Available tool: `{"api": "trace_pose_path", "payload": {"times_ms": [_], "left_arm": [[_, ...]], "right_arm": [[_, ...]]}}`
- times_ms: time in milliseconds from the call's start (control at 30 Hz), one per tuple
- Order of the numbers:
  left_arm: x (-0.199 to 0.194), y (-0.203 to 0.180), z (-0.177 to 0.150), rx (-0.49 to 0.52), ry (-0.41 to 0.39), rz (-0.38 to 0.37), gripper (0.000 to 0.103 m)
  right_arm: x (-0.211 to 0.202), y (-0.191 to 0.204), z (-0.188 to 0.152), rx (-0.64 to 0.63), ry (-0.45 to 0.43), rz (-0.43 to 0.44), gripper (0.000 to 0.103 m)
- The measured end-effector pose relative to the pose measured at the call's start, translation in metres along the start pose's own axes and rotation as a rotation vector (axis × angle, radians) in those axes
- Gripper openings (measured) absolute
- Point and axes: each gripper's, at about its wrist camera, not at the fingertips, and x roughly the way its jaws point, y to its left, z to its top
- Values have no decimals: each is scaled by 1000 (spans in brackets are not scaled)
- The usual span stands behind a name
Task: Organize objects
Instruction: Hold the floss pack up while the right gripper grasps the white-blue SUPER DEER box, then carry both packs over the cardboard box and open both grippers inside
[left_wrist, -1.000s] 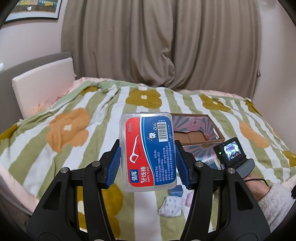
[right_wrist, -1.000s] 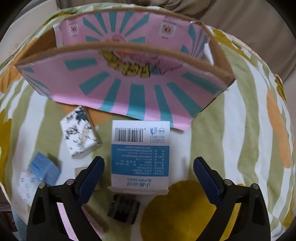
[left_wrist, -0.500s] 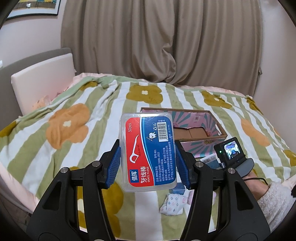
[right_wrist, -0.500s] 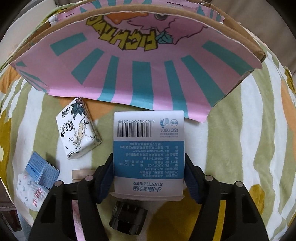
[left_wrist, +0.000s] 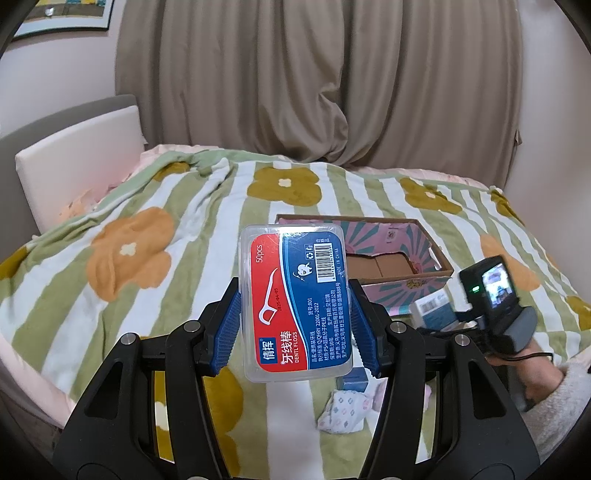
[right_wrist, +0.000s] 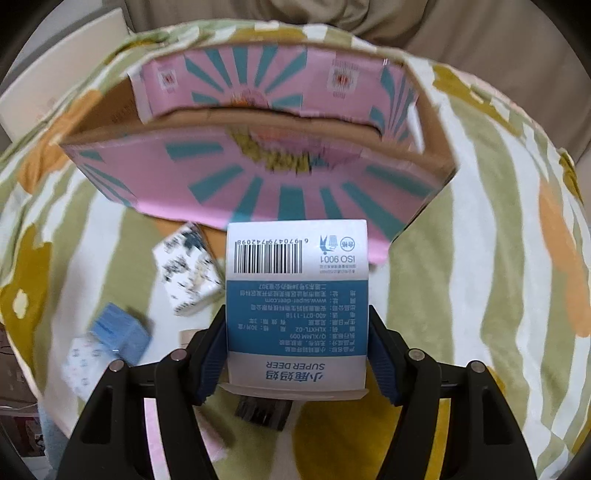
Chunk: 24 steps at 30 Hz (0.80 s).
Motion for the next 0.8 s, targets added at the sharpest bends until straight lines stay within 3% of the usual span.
{"api": "trace_pose_path", "payload": {"times_ms": [267, 567, 800], "left_arm": [[10, -8, 3, 12, 12, -8, 51], [16, -17, 6, 21, 13, -17, 51], [21, -19, 10, 24, 18, -26, 51]], "right_arm": [[-69, 26, 22, -15, -164, 8, 63], [-158, 40, 3, -45, -367, -14, 63], [-183, 41, -5, -52, -410, -10, 63]]}}
